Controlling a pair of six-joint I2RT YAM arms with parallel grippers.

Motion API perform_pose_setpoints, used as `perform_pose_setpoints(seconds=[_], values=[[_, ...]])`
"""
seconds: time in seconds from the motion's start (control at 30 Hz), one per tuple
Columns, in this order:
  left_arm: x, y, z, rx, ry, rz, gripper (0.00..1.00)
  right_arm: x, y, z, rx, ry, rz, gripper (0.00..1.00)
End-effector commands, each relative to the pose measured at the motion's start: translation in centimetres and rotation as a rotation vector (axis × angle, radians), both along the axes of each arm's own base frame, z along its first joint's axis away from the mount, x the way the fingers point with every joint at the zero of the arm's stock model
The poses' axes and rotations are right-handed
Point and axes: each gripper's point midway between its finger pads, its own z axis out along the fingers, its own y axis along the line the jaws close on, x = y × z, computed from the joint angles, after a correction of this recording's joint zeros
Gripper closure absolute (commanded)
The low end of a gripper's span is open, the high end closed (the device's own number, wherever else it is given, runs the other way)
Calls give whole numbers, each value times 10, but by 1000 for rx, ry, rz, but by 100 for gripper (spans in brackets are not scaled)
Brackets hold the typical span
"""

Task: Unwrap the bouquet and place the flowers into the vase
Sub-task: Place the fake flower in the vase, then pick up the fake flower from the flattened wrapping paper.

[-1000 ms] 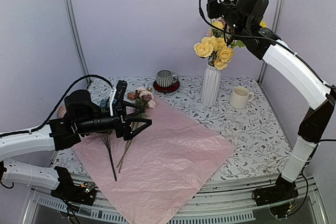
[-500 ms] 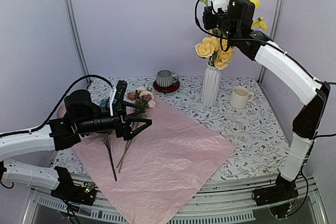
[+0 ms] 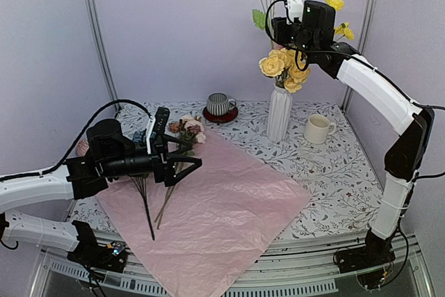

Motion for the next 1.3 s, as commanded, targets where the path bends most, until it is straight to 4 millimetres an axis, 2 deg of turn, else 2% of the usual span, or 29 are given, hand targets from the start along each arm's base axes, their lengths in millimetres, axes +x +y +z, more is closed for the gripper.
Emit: perform_pose_setpoints(seconds=[0.0, 0.13, 0.3, 0.4, 0.5, 0.57, 0.7, 0.83, 0.9, 1.13, 1.2, 1.27], values=[[-1, -4, 6, -17, -6, -12, 4, 0, 1, 3, 24, 0, 8, 50], [0, -4, 5, -14, -4, -12, 4, 0, -1, 6, 18, -2, -1, 40], [2, -5, 4, -12, -1, -7, 4, -6, 3, 9, 15, 5, 39, 38], [4, -4, 1, -6, 6, 12, 4, -21, 10, 19, 19, 2, 116, 36], [10, -2, -3, 10, 16, 48, 4, -45, 23, 33, 19, -15, 231, 36], [17, 2, -8, 27, 27, 94, 2, -72, 34, 48, 13, -56, 316, 35], [35, 14, -22, 97, 63, 222, 2, -119, 55, 66, -27, -122, 400, 34], [49, 30, -33, 154, 85, 332, 2, -163, 76, 73, -44, -149, 504, 33], [55, 38, -40, 187, 104, 382, 6, -185, 86, 69, -42, -151, 560, 33], [82, 77, -78, 301, 251, 563, 45, -265, 108, 38, 4, -147, 834, 33], [85, 85, -86, 328, 278, 591, 50, -282, 113, 16, 26, -128, 931, 33], [87, 92, -96, 360, 305, 616, 52, -295, 117, -4, 46, -103, 1009, 34]])
